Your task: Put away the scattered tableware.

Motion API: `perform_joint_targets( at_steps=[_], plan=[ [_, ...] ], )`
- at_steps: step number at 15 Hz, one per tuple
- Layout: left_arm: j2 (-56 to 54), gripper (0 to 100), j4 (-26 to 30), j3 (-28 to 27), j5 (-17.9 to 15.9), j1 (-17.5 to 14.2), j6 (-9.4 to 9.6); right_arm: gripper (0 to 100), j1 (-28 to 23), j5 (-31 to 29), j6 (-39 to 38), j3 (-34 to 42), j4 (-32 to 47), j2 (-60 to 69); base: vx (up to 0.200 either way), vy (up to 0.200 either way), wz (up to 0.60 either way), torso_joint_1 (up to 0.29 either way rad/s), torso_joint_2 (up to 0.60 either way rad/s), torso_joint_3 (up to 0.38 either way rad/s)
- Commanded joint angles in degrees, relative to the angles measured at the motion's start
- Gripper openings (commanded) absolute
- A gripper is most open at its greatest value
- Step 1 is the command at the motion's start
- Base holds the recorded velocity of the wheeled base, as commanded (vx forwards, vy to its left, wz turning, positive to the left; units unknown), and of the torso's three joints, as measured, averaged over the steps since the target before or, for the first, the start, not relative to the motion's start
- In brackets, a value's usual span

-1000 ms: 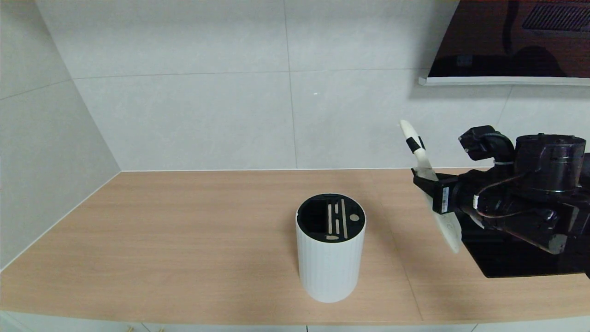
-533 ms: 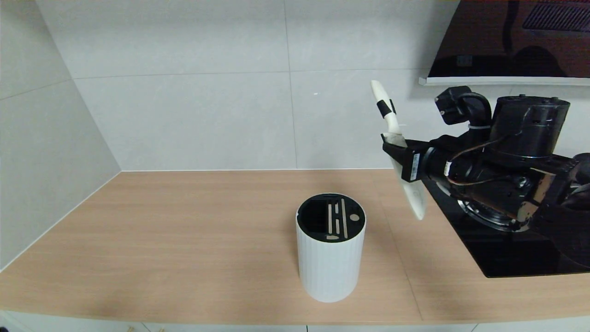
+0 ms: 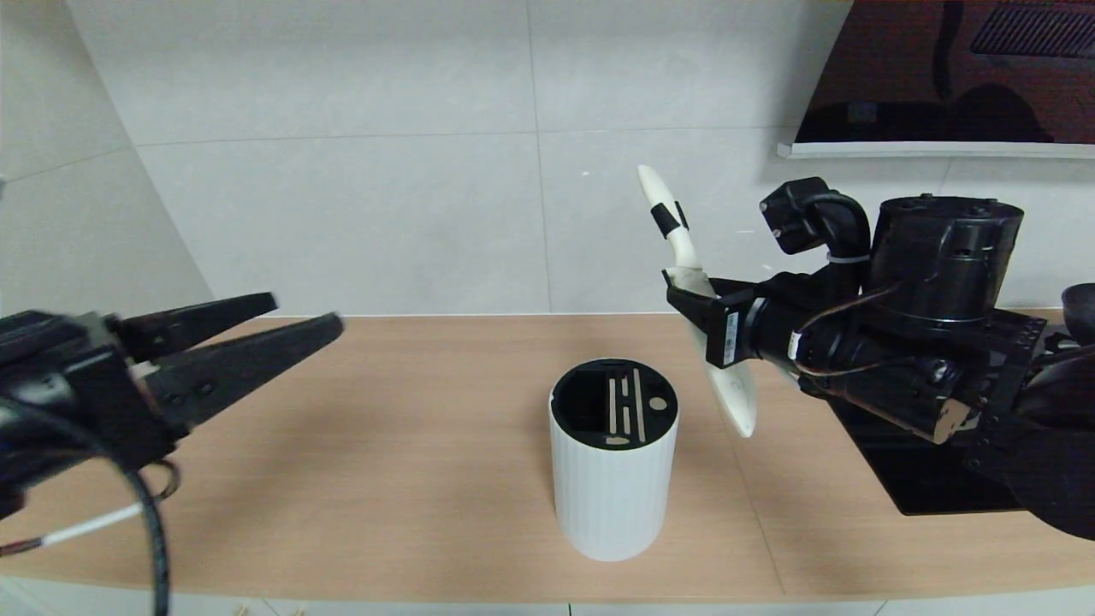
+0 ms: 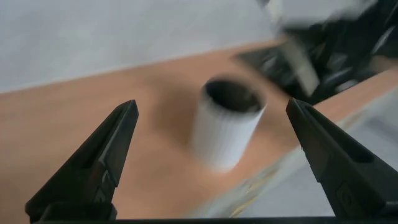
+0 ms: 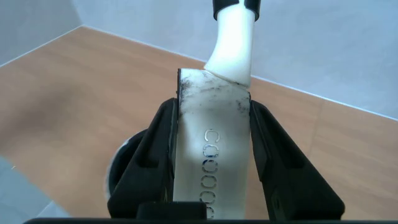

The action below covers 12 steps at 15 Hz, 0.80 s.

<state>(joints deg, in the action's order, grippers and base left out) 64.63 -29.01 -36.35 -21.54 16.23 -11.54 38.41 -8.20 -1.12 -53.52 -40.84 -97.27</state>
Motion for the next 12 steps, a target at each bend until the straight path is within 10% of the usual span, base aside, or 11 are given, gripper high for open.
perform_joint_targets(
  at_steps=[1, 4, 12],
  plan=[
    [18.8, 100, -15.0, -1.3, 3.4, 8.2, -8.06, 0, 1.7, -0.2, -0.2, 0.6, -0.3, 0.6, 0.000, 0.000, 0.00, 0.000, 0.00, 0.000],
    [25.1, 100, -27.7, -1.2, 3.5, 12.3, -21.33, 0, 5.7, -2.3, -0.3, 1.0, -0.2, 0.9, 0.000, 0.000, 0.00, 0.000, 0.00, 0.000],
    [27.7, 100, -29.7, -3.6, 2.6, 16.7, -30.64, 0, 12.0, -3.8, -0.4, 2.1, -0.3, 0.0, 0.000, 0.000, 0.00, 0.000, 0.00, 0.000]
  ],
)
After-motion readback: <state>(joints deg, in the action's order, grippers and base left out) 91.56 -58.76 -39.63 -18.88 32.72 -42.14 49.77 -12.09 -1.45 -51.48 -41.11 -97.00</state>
